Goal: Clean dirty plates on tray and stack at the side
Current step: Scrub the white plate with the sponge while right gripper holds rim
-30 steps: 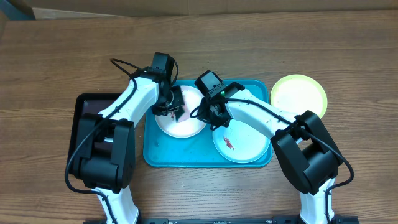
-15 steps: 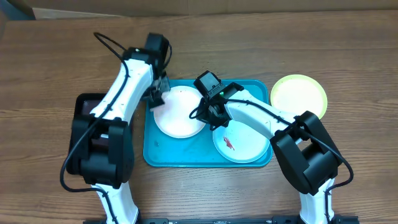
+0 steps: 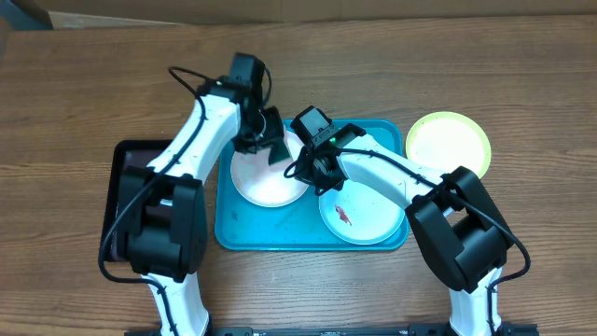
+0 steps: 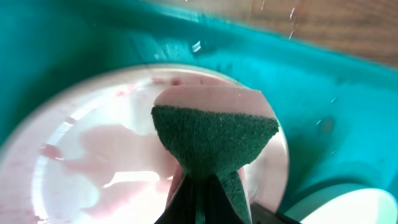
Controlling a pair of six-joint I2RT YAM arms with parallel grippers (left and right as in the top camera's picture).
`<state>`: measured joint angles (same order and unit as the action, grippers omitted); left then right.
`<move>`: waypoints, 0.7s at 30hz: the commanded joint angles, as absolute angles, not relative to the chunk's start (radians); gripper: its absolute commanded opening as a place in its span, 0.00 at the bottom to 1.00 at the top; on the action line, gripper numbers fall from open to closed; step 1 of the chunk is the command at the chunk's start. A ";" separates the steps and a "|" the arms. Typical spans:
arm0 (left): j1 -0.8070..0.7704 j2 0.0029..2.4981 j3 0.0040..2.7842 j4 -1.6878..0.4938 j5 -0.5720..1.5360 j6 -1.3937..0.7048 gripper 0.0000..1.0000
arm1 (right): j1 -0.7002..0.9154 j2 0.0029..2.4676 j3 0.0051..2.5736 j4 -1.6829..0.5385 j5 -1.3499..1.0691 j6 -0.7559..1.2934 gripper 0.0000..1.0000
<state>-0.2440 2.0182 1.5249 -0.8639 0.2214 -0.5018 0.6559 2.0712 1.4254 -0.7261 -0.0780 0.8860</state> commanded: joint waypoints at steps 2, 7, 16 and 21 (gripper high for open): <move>-0.244 2.040 1.441 -0.822 0.226 -0.494 0.04 | 0.646 2.092 1.423 -0.735 -0.019 0.886 0.04; -0.232 2.040 1.378 -0.808 0.006 -0.494 0.04 | 0.646 2.092 1.423 -0.735 -0.019 0.882 0.04; -0.222 2.040 1.458 -1.049 -0.405 -0.535 0.04 | 0.646 2.092 1.423 -0.733 -0.019 0.882 0.04; -0.223 2.040 1.616 -1.193 -0.477 -0.590 0.04 | 0.646 2.092 1.423 -0.735 -0.019 0.882 0.04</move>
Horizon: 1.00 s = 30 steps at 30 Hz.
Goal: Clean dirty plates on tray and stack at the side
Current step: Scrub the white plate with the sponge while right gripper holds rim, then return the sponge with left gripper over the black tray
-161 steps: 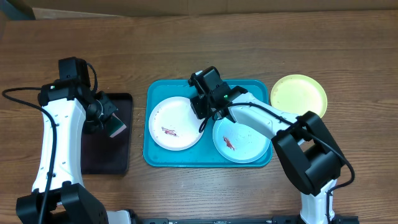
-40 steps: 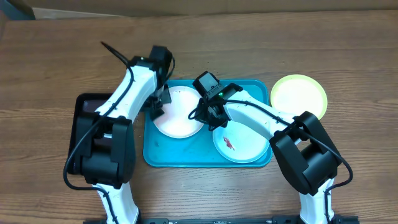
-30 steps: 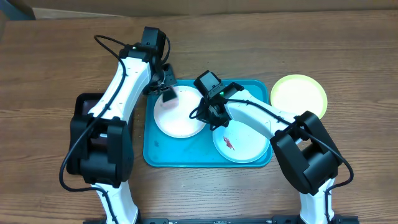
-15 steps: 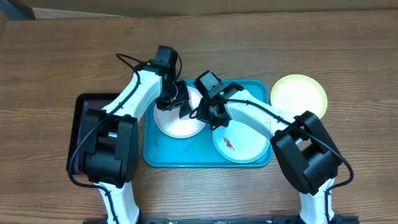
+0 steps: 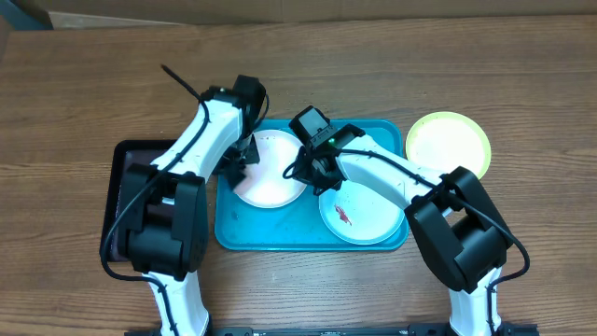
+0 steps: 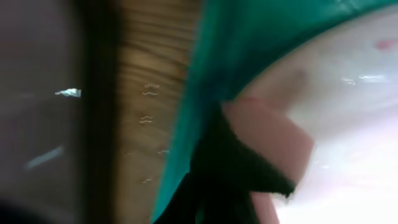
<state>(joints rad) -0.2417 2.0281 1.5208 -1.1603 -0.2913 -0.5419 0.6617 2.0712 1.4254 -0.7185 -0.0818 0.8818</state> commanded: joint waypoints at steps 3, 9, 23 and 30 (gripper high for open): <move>-0.223 2.037 1.732 -1.294 -0.476 -0.636 0.04 | 0.646 2.092 1.423 -0.730 -0.019 0.883 0.04; -0.207 2.019 1.855 -1.407 -0.459 -0.730 0.04 | 0.646 2.092 1.423 -0.706 -0.019 0.882 0.04; 0.019 1.955 1.855 -1.505 -0.191 -0.629 0.05 | 0.646 2.087 1.455 -0.698 -0.020 0.833 0.04; 0.081 1.774 1.854 -1.505 -0.174 -0.542 0.05 | 0.646 2.087 1.455 -0.693 -0.019 0.833 0.04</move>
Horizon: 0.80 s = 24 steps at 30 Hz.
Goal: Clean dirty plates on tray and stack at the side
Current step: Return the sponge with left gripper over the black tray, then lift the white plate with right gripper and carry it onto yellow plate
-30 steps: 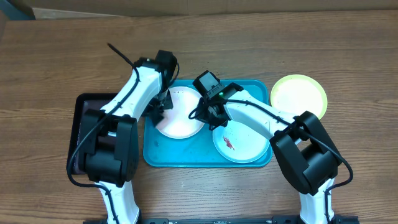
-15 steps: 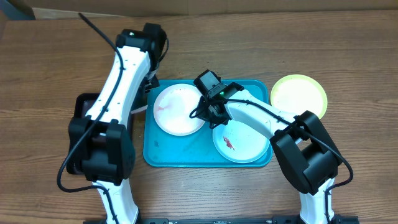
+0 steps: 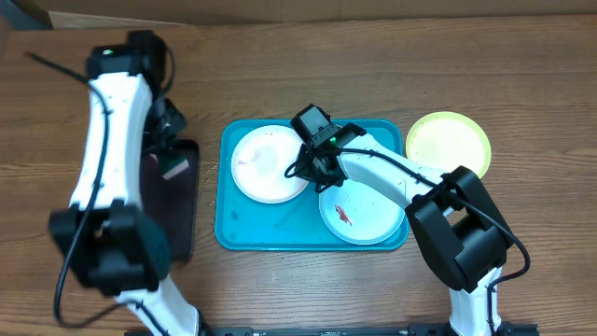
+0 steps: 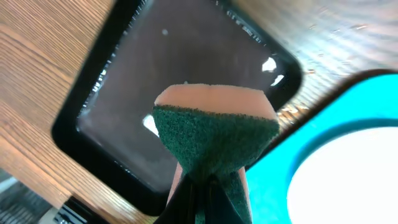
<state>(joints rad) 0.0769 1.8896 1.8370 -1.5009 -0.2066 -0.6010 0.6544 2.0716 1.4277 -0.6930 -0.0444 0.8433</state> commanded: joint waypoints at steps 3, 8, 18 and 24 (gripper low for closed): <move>0.085 1.708 1.853 -1.507 -0.173 -0.520 0.05 | 0.646 2.083 1.455 -0.693 -0.020 0.833 0.04; 0.085 1.679 1.826 -1.507 -0.142 -0.489 0.04 | 0.646 2.055 1.455 -0.686 -0.019 0.794 0.04; 0.088 1.679 1.539 -1.321 -0.069 -0.466 0.05 | 0.646 1.899 1.456 -0.738 0.097 0.571 0.04; 0.093 1.679 1.486 -1.270 -0.055 -0.467 0.05 | 0.647 1.812 1.499 -0.811 0.334 0.411 0.04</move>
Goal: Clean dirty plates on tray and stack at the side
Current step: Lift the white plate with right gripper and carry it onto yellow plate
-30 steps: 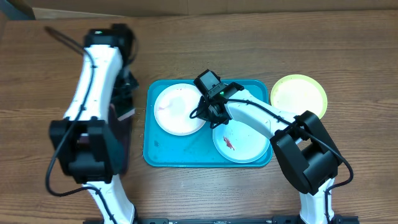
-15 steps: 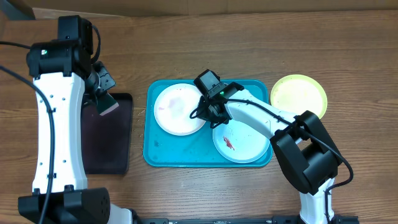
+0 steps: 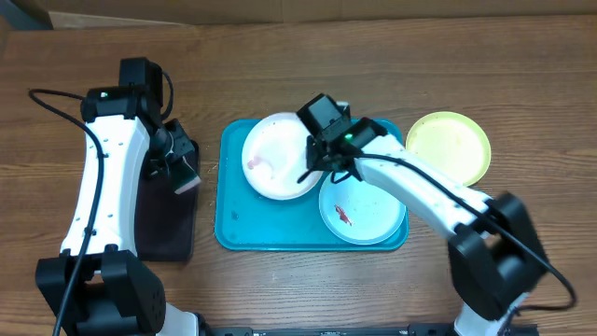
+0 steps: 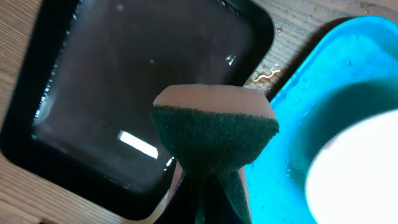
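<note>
A white plate (image 3: 278,157) smeared with pink hangs tilted above the back left of the teal tray (image 3: 266,229), casting a shadow on it. My right gripper (image 3: 315,161) is shut on its right rim. That plate's edge (image 4: 364,171) also shows in the left wrist view. A second white plate (image 3: 366,213) with a red stain lies flat in the tray's right half. My left gripper (image 3: 185,171) is shut on a green and pink sponge (image 4: 214,127), held over the right edge of the black tray (image 4: 137,87).
A clean yellow-green plate (image 3: 449,147) lies on the wooden table to the right of the teal tray. The black tray (image 3: 163,224) holds dark liquid and sits left of the teal one. Cables trail off the left arm.
The pink-smeared plate lay flat in the tray and is now raised, tilted and a little further right in my right gripper. My left gripper has shifted slightly with the sponge over the black tray.
My left gripper first held the sponge on the pink-smeared plate, while my right gripper stayed at its right rim. Then the sponge was at the plate's left edge. Then it was over the black tray. Now the right gripper holds the plate up off the tray.
</note>
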Controlling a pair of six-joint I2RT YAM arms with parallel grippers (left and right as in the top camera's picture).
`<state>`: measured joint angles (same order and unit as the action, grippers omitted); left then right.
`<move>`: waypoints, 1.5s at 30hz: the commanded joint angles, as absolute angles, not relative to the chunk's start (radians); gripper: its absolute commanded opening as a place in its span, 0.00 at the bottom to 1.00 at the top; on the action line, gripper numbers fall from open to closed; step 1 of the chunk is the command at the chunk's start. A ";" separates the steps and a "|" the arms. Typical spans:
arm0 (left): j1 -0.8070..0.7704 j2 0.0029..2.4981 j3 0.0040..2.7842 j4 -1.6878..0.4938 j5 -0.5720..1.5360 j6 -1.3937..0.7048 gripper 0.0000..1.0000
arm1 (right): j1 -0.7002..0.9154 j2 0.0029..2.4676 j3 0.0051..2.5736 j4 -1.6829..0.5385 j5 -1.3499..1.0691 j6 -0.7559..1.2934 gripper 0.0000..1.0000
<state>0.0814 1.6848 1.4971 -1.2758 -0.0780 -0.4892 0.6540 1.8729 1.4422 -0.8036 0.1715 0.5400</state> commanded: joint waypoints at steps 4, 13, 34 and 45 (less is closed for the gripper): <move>0.093 1.679 1.486 -1.258 -0.055 -0.467 0.05 | 0.656 1.802 1.570 -0.871 0.513 0.305 0.04; 0.157 1.680 1.480 -1.240 -0.053 -0.472 0.04 | 0.796 1.802 1.613 -0.859 1.004 0.047 0.04; 0.198 1.680 1.436 -1.214 -0.051 -0.472 0.05 | 1.064 1.802 1.613 -0.666 1.369 -0.172 0.04; 0.198 1.680 1.435 -1.214 -0.051 -0.471 0.05 | 1.072 1.802 1.612 -0.669 1.323 -0.028 0.04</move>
